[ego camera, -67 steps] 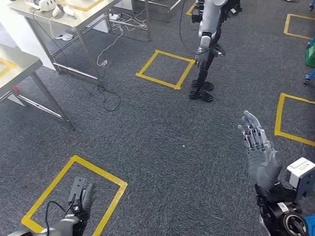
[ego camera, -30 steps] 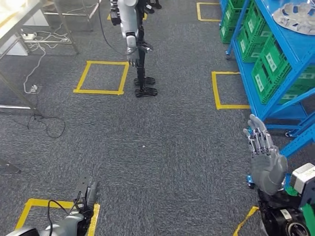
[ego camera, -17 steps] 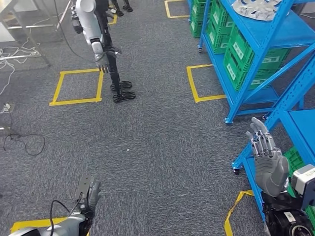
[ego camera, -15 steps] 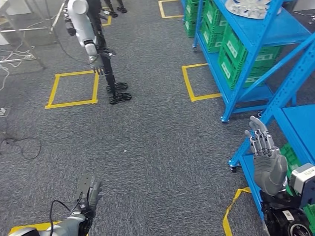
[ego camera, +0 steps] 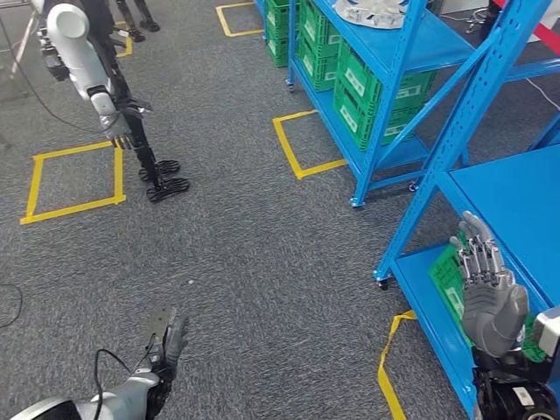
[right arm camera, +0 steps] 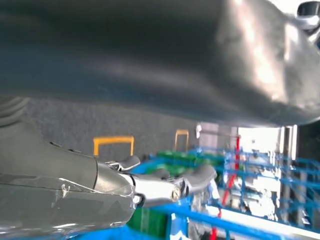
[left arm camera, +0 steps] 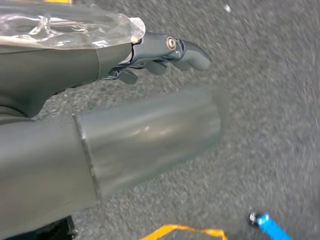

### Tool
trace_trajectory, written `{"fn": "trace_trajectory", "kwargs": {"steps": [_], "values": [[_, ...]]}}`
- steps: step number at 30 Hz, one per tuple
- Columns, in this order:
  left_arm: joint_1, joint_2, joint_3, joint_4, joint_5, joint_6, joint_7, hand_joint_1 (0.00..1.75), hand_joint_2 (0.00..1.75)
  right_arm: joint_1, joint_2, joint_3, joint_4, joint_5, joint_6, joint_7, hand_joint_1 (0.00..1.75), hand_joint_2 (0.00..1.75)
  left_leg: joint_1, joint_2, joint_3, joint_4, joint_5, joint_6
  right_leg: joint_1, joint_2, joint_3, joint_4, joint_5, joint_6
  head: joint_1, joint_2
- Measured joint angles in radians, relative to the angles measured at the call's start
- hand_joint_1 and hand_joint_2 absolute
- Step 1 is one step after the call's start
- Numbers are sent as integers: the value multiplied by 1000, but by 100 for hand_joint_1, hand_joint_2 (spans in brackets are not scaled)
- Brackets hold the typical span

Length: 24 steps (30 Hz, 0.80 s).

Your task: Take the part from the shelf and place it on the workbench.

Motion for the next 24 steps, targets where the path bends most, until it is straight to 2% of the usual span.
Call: {"fn": "trace_trajectory", "kwargs": {"steps": [1,2,3,4,5,6,8,9,11,12,13,14,15,16,17,18,19,20,22,23,24], "values": [[-1,-1,0,0,-1,0,2,0,0,1,-2,-2,-2,0,-2,2,0,0,-2,14,1,0,-1,3,-2,-19,-33,73,-33,4,3,0],[-1,-2,0,0,0,0,5,0,0,3,-4,-3,-2,0,-3,4,0,0,-3,28,2,0,-3,3,-5,-29,-58,129,-53,8,4,0],[-2,-2,0,0,0,0,7,0,0,4,-6,-3,-2,0,-4,5,0,0,-3,42,3,1,-5,2,-8,-34,-66,150,-54,11,5,0],[-3,-3,0,0,0,0,8,0,0,6,-8,-3,-3,0,-5,6,0,0,-3,55,4,1,-7,-1,-11,-39,-53,130,-37,13,5,0],[-4,-4,0,0,0,0,8,0,0,6,-9,-3,-4,0,-6,6,0,0,-2,67,8,2,-10,-4,-14,-49,-21,73,-5,16,5,0],[-7,-4,0,0,1,0,8,0,0,6,-11,-3,-6,0,-8,6,0,0,-3,78,12,3,-14,-9,-15,-70,20,-3,26,17,6,0],[-12,-4,0,0,4,-2,7,0,0,4,-11,-2,-8,0,-12,4,0,0,-7,97,18,7,-22,-21,-10,-104,86,-118,61,9,7,0],[-14,-3,0,0,5,-3,7,0,0,3,-11,-2,-8,0,-15,1,0,0,-10,106,20,9,-24,-26,-6,-110,98,-139,63,2,6,0],[-19,-4,0,0,5,-7,7,0,0,4,-11,-2,-8,0,-18,-5,0,0,-9,124,22,9,-27,-35,-1,-87,97,-143,64,-15,2,0],[-22,-6,0,0,5,-9,7,0,0,4,-11,-2,-8,0,-20,-8,0,0,-6,115,22,16,-34,-40,-1,-75,98,-146,66,-22,0,0],[-25,-7,0,0,3,-11,7,0,0,4,-11,-2,-8,0,-21,-11,0,0,-2,93,13,39,-50,-44,-2,-64,99,-148,69,-29,-1,0],[-28,-8,0,0,2,-11,7,0,0,3,-11,-2,-9,0,-21,-14,0,0,0,65,-7,85,-77,-46,-3,-54,101,-151,70,-35,-3,0],[-29,-8,0,0,1,-12,7,0,0,4,-11,-3,-9,0,-21,-16,0,0,1,35,-39,152,-109,-46,-4,-44,100,-152,71,-39,-5,0],[-29,-8,0,0,1,-12,8,0,0,4,-11,-3,-8,0,-21,-17,0,0,1,19,-80,230,-141,-46,-3,-32,100,-152,72,-42,-7,0],[-27,-8,0,0,1,-12,9,0,0,5,-12,-3,-8,0,-19,-19,0,0,0,12,-118,297,-161,-45,-1,-19,99,-152,72,-44,-9,0],[-25,-8,0,0,2,-12,10,0,0,5,-12,-3,-8,0,-17,-19,0,0,-1,10,-143,334,-162,-42,1,-4,99,-151,73,-45,-11,0],[-23,-7,0,1,4,-12,10,0,0,5,-12,-3,-8,0,-15,-20,0,0,-2,8,-149,328,-142,-38,2,11,100,-151,73,-46,-12,0],[-23,-7,0,1,6,-12,9,0,0,5,-12,-3,-7,0,-12,-21,0,0,-3,2,-135,281,-105,-32,3,26,101,-151,73,-46,-13,0],[-23,-4,0,1,11,-12,6,0,0,2,-12,-2,-6,0,-7,-23,0,0,-5,-36,-75,130,-24,-19,5,51,101,-150,73,-45,-13,0],[-23,1,0,1,14,-12,3,0,0,0,-12,-2,-4,0,-4,-24,0,0,-6,-54,-51,72,-2,-15,5,63,99,-149,73,-43,-13,0],[-23,4,0,1,18,-12,0,0,0,-2,-12,-1,-2,0,-1,-26,0,0,-7,-66,-37,37,7,-13,4,74,97,-149,74,-39,-12,0]]}}
